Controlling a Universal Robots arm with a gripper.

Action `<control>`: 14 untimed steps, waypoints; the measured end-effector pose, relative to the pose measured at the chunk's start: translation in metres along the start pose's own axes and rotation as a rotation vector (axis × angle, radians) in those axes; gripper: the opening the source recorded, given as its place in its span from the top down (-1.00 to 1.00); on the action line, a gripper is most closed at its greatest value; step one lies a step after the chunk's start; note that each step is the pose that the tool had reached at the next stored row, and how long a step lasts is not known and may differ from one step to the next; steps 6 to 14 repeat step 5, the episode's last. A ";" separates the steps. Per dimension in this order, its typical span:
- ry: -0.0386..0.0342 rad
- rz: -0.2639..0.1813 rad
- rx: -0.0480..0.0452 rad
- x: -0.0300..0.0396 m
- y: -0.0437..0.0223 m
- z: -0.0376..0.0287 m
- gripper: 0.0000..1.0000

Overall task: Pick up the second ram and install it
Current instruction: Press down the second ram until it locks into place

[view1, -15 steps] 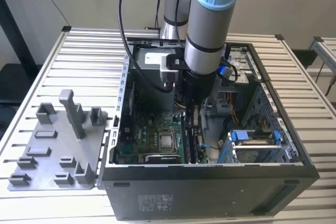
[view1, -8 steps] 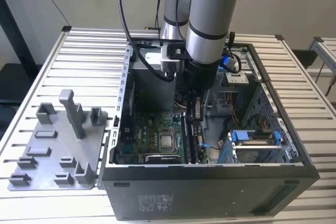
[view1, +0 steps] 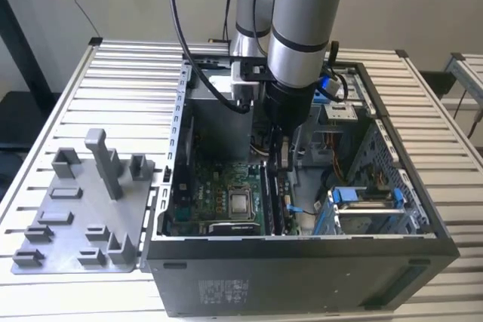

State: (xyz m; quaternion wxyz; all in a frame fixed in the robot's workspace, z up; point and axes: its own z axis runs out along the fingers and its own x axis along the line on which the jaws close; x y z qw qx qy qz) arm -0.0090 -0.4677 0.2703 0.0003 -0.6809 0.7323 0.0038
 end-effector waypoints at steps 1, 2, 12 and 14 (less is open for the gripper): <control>-0.0002 0.000 0.0000 0.0000 0.0000 -0.0001 0.79; 0.0000 0.000 0.0000 0.0000 0.0000 -0.0004 0.79; 0.0001 0.000 0.0000 0.0000 0.0000 -0.0009 0.79; 0.0001 0.000 0.0000 0.0000 0.0000 -0.0009 0.79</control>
